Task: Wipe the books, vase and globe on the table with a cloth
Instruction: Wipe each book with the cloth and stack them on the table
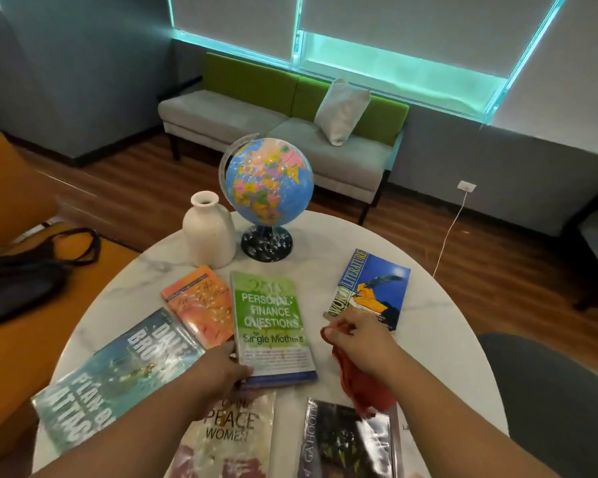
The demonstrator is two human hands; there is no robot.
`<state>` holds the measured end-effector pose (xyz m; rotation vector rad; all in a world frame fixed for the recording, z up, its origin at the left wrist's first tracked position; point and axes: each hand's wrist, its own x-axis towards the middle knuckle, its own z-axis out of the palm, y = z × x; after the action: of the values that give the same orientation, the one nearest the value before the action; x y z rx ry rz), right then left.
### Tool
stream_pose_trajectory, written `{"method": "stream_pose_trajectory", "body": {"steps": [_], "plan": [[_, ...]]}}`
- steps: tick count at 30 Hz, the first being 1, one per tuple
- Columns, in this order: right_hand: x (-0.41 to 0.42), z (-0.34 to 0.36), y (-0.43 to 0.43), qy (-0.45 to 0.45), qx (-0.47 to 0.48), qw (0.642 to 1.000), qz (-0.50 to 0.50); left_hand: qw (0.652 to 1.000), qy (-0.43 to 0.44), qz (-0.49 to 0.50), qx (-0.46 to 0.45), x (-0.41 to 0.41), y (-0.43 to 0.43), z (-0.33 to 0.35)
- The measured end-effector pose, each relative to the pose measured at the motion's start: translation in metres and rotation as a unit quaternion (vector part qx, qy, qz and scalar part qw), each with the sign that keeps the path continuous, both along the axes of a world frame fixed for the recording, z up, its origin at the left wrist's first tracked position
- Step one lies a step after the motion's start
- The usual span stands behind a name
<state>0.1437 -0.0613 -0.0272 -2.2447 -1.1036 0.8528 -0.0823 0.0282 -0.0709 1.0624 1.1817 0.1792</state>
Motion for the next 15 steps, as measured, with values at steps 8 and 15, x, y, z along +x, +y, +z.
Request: {"method": "stream_pose_trajectory", "body": {"steps": [8,15], "plan": [[-0.016,-0.04,0.011,-0.094,0.002,0.996,0.008,0.975,0.117,-0.085,0.167,0.001,0.0,-0.01],[-0.015,-0.056,0.016,-0.139,0.085,0.986,-0.017,0.965,0.13,-0.121,0.193,0.0,0.008,-0.014]]}}
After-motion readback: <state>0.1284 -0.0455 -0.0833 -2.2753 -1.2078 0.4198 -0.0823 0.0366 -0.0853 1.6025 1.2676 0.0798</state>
